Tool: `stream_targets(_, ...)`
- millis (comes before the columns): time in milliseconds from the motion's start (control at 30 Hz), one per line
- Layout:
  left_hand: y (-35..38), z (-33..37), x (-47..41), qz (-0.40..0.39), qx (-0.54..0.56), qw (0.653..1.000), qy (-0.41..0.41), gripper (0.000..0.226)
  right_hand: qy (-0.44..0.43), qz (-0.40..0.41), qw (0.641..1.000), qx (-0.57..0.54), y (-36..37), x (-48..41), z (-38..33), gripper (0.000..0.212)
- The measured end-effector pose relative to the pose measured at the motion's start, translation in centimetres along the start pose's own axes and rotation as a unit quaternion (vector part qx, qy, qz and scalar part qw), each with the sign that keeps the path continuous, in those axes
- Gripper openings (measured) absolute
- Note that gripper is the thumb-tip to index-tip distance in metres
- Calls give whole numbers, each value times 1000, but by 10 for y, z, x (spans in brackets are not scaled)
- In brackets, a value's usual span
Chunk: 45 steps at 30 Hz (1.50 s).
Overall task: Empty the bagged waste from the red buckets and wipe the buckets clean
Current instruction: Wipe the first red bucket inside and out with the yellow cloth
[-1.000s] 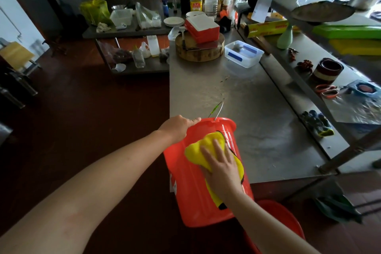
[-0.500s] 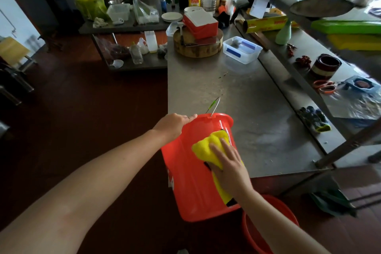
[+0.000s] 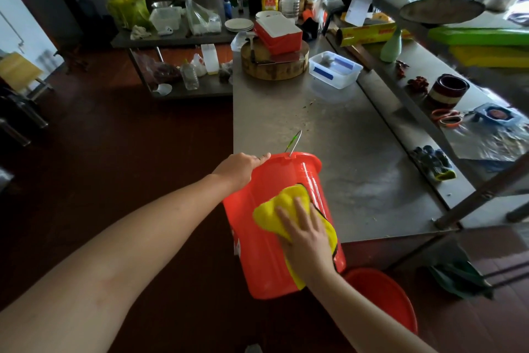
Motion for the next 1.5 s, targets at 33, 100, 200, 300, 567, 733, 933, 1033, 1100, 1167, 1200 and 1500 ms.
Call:
stream_targets(33, 0, 0, 1, 0, 0, 1000, -1, 80, -61, -18, 997, 47, 8, 7, -15, 64)
stream_targets(100, 0, 2, 2, -3, -1, 1000, 1, 80, -161, -76, 975, 130, 25, 24, -36, 66)
stream_targets(200, 0, 2, 4, 0, 0, 1000, 3, 79, -228, -116, 951, 176, 35, 37, -42, 70)
stream_targets(300, 0, 1, 4, 1, 4, 1000, 2, 82, -203, -64, 968, 134, 18, 32, -29, 63)
stream_targets(567, 0, 4, 4, 7, 10, 1000, -6, 82, 169, 57, 970, -164, -15, 30, 72, 54)
stream_targets(733, -2, 15, 0, -6, 0, 1000, -9, 81, 324, 108, 900, -270, -19, 34, 109, 48)
stream_targets(933, -3, 18, -1, -4, -32, 999, -13, 78, 126, 86, 982, -111, -8, 51, 49, 58)
stream_targets(1033, -1, 15, 1, 2, -34, 999, -14, 77, -104, 26, 994, 3, 7, 71, 10, 66)
stream_targets(1100, 0, 13, 3, 6, -24, 1000, -15, 78, -189, -28, 979, 64, 15, 80, -1, 66)
stream_targets(1167, 2, 10, 4, 9, -16, 1000, -16, 79, -220, -62, 970, 86, 16, 83, -3, 67)
stream_targets(1200, 3, 9, 4, 10, -11, 1000, -17, 80, -227, -72, 967, 86, 15, 83, 0, 68)
stream_targets(1500, 6, 7, 6, 24, 19, 999, -19, 79, -76, -15, 995, -57, -20, 84, 67, 59)
Point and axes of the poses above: each hand's wrist, its own x-axis away from the middle knuckle, its own y-axis out of the palm, z = x × y, the point moved 5 cm from there along -x, towards the middle knuckle, and after that the axes turned 7 degrees about -x, right-handed, at the moved point
